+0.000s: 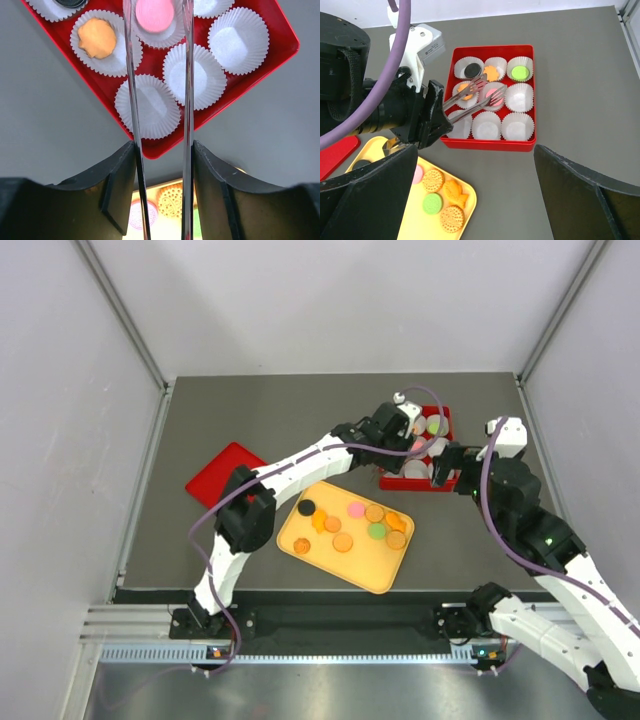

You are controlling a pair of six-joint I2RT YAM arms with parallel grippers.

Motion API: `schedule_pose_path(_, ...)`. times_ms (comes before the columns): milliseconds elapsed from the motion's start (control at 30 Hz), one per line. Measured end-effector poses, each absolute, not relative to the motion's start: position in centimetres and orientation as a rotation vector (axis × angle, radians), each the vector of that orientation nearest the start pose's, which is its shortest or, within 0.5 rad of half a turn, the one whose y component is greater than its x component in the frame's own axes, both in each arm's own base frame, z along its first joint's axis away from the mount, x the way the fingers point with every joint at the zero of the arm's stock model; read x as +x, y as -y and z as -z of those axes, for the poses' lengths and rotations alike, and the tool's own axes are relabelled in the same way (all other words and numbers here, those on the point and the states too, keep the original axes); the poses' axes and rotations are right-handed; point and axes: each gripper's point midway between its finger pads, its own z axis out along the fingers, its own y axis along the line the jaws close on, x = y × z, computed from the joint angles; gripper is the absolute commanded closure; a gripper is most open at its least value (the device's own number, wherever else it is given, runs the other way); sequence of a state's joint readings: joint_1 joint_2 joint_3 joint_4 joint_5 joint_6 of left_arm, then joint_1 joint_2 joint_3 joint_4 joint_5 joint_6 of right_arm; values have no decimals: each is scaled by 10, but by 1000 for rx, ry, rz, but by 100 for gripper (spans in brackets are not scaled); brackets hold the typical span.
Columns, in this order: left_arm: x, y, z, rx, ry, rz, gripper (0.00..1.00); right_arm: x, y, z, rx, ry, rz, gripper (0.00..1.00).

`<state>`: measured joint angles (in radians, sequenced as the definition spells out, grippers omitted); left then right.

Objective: Pack the cookies

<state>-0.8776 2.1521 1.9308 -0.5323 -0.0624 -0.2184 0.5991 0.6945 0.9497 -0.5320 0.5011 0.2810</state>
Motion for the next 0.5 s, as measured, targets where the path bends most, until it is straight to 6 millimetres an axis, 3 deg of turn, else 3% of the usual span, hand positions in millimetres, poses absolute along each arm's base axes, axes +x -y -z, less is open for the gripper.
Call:
schedule_pose_path(133,367,439,-140,737,-2250,477,45,250,-81,-299,57,-1818,-160,0)
schedule_pose_path(267,369,441,-146,732,-2237,483,51,250,-81,-298,55,-1822,-157,0)
schedule_pose_path(500,365,435,-151,731,-2232,485,50,252,-83,-296,50,-1834,-150,0)
